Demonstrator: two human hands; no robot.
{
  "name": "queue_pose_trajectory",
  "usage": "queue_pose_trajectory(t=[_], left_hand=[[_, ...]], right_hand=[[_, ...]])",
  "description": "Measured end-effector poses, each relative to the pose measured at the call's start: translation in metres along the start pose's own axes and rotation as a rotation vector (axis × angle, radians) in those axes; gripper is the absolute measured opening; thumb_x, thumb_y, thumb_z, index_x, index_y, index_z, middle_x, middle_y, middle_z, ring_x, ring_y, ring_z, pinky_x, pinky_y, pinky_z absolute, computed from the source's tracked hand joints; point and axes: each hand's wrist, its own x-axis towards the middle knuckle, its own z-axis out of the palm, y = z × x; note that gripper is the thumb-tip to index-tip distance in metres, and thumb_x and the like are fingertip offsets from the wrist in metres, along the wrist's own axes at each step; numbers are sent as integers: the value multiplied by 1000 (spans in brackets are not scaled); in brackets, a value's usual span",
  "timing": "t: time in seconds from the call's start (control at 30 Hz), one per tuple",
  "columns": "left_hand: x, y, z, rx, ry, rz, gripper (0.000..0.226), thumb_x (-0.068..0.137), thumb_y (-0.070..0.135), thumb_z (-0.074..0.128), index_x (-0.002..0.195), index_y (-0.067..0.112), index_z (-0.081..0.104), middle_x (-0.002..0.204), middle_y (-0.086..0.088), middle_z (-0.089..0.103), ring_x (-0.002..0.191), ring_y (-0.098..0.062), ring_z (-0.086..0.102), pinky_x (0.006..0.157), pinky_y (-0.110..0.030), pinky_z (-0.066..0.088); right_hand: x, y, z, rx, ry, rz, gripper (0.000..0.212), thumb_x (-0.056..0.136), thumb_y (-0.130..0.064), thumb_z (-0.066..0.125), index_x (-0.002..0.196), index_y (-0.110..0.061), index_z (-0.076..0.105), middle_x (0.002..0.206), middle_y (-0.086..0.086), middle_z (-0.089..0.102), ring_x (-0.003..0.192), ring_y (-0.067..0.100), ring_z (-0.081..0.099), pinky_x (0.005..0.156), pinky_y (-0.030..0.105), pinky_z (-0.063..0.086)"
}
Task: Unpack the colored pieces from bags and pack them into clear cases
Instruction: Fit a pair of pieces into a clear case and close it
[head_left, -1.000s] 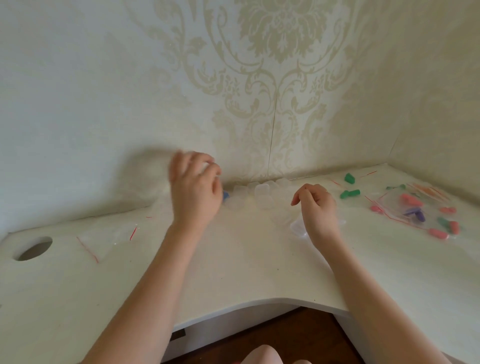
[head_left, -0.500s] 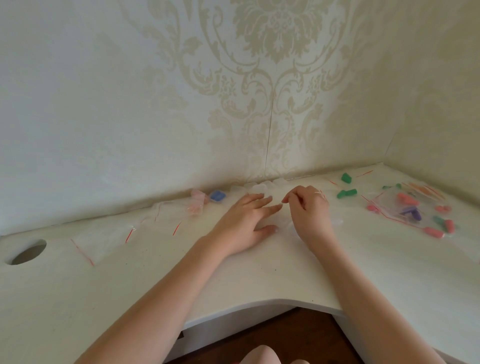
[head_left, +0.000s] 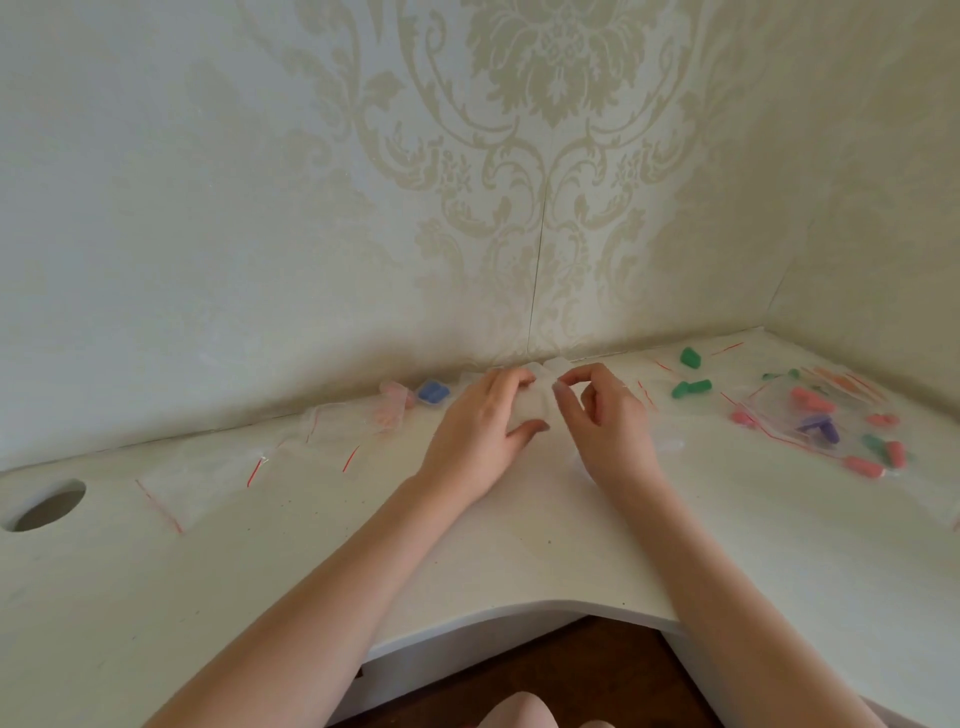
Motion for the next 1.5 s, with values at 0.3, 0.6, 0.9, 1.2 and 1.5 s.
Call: queue_pose_trajectory(t=[0.3,0.6,0.9,1.2,1.5], left_hand=[[1,9,-1,37,127,216,32,84,16,63,112,16,48,93,-2,63,85,-14,54,62,-28,48],[1,6,-4,-62,27,120,34,73,21,78,101,13,60,96,0,64,82,-12,58,63,-27,50],[4,8,-13,-214,-85,-13,45,68,23,83,105,6,65,93,8,57,90,-9,57,79,-16,51],[6,6,-10,-399,-74,-161,40,68,15,84,101,9,63,98,5,63,94,-5,59,77,-18,55],[14,12,-26,-1280,-191,-725,30,73,32,70,81,4,64,87,-11,70,92,-26,70,72,-23,56]], right_hand=[[-5,-7,4,-12,-95,-50,23,85,-35,65,78,-15,59,59,-8,36,57,8,35,55,14,31],[-7,-10,3,136,-179,-48,32,85,-29,41,76,-9,65,70,17,61,68,22,51,64,28,40],[-5,-12,-3,172,-317,4,29,93,-1,39,97,3,68,97,21,68,86,17,55,66,12,41],[-6,-10,-1,162,-299,-7,26,98,-12,41,110,-11,64,90,9,67,85,17,59,72,18,43],[-9,-14,-7,40,-142,-327,48,84,-11,69,126,-29,57,66,-18,39,68,0,45,66,6,35]])
